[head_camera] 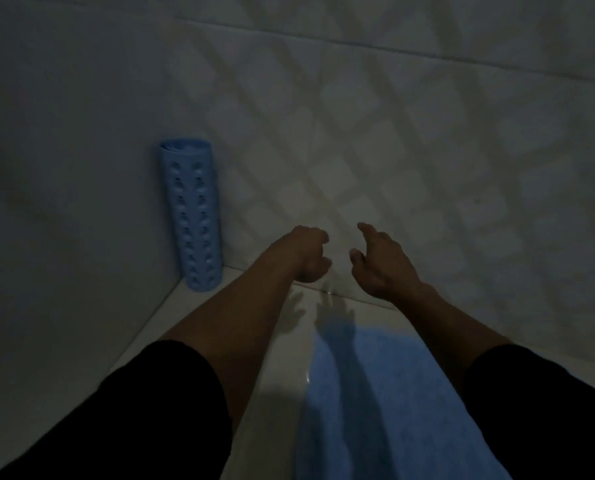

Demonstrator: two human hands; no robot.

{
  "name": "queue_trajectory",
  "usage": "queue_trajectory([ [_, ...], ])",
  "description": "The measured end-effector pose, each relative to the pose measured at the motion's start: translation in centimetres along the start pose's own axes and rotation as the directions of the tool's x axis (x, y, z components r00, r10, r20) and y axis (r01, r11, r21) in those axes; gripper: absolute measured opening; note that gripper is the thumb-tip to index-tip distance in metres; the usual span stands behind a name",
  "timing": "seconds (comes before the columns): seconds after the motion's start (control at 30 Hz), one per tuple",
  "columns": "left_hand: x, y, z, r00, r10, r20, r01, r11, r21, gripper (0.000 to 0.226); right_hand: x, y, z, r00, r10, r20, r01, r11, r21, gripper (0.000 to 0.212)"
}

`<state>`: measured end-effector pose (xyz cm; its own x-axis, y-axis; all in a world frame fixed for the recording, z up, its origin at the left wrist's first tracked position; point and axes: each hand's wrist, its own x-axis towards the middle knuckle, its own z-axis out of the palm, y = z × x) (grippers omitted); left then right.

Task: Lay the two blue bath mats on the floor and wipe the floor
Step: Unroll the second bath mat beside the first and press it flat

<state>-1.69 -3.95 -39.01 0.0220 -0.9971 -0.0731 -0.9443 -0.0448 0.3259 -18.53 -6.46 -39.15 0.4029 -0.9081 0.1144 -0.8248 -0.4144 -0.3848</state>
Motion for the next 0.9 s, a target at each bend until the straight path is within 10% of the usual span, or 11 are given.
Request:
queue_trajectory([
  [0.43,-6.7,-16.6,-2.8,0.895,-0.390,-0.215,0.346,0.913,-0.215,0.048,9.0,-14.8,7.7,0.946,-0.292,0.139,0.266,0.947,0.183,0.065],
  [0.77,-0.9,-21.1,-2.5,0.721,-0.608,-0.333,0.384,0.750,-0.539,0.069,15.9,-17.6,13.9,0.945,-0.268,0.189,0.163,0.884,0.438,0.070],
  [0.9,1.5,-22.9,-2.4,0.766,-0.487,-0.420,0.216,0.810,-0.545,0.074,18.5,-17.8,15.8,0.930,-0.277,0.240,0.121,0.850,0.512,0.083],
])
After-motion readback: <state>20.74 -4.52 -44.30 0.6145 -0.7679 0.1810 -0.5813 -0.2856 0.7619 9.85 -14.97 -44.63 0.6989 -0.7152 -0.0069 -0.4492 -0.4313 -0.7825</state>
